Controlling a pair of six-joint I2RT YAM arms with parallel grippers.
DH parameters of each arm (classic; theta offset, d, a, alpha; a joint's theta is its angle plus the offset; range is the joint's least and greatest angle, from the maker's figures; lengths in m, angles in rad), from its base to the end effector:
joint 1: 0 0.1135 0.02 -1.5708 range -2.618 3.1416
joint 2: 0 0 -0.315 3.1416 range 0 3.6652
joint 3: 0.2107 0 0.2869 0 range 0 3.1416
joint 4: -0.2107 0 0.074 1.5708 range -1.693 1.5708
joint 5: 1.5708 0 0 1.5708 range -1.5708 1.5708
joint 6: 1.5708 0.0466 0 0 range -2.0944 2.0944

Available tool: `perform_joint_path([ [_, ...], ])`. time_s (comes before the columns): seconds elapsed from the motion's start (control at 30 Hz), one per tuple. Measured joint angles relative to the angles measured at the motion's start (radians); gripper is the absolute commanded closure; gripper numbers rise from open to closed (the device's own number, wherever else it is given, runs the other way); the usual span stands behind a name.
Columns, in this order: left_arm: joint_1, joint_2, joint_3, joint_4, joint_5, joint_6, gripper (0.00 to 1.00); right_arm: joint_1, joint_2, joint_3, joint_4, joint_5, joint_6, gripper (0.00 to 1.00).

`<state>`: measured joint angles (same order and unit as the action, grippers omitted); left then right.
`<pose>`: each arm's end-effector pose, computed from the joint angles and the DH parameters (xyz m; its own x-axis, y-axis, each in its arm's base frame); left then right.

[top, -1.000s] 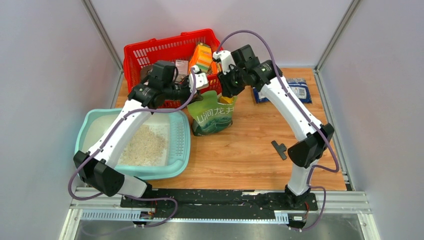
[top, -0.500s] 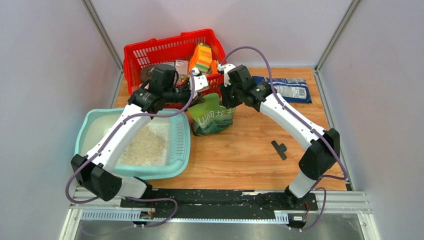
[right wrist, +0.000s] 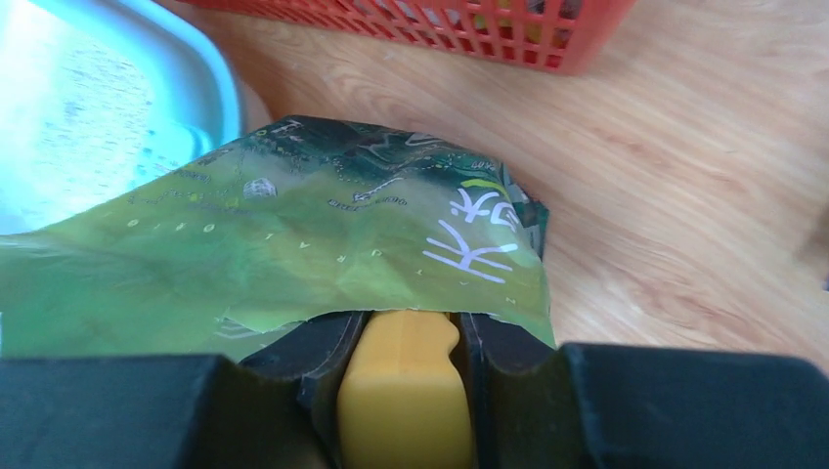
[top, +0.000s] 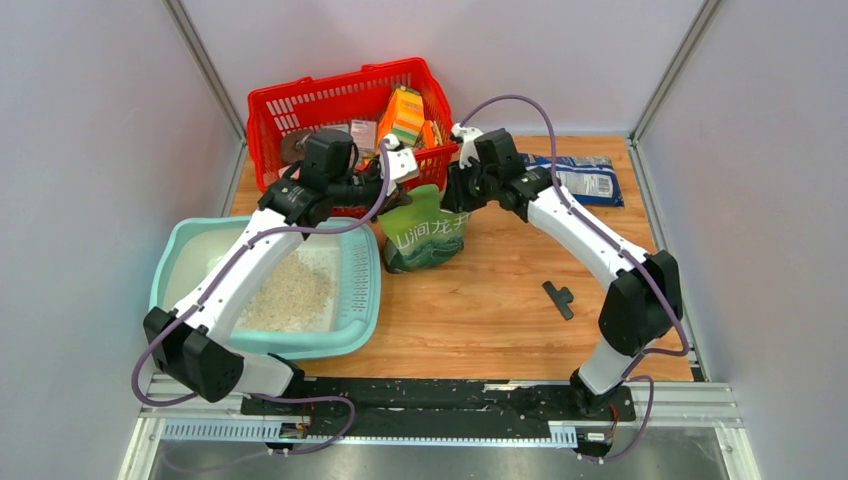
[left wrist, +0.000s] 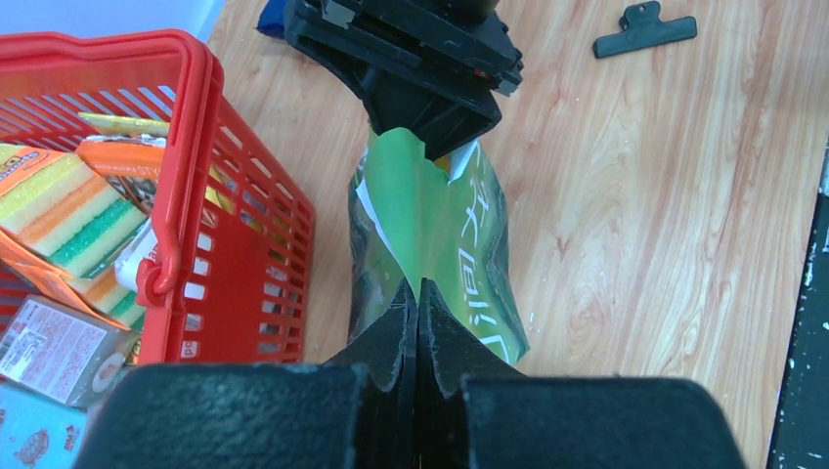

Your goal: Fill the litter box with clean litter

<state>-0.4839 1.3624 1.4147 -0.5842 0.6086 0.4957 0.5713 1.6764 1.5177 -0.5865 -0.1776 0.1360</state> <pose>0.2785 -0.1765 0.4394 -0.0059 0.4440 -0.8960 0.9330 0.3249 0.1549 0.3554 0.2383 0.3604 -0.6521 -0.2605 -0.7119 -0.5582 0.8005 0.2183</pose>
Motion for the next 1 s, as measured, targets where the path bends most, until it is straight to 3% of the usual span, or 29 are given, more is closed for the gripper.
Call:
perform_joint_path([
  [0.3, -0.005, 0.000, -0.002, 0.001, -0.033, -0.007, 1.00, -0.085, 0.002, -0.208, 0.335, -0.342, 0.292, 1.00],
  [0.6, -0.014, 0.006, 0.026, -0.043, -0.073, 0.072, 1.00, -0.209, 0.000, -0.296, 0.507, -0.623, 0.511, 1.00],
  [1.0, -0.012, 0.084, 0.135, -0.085, -0.115, 0.037, 1.00, -0.412, -0.010, -0.342, 0.653, -0.772, 0.778, 1.00],
])
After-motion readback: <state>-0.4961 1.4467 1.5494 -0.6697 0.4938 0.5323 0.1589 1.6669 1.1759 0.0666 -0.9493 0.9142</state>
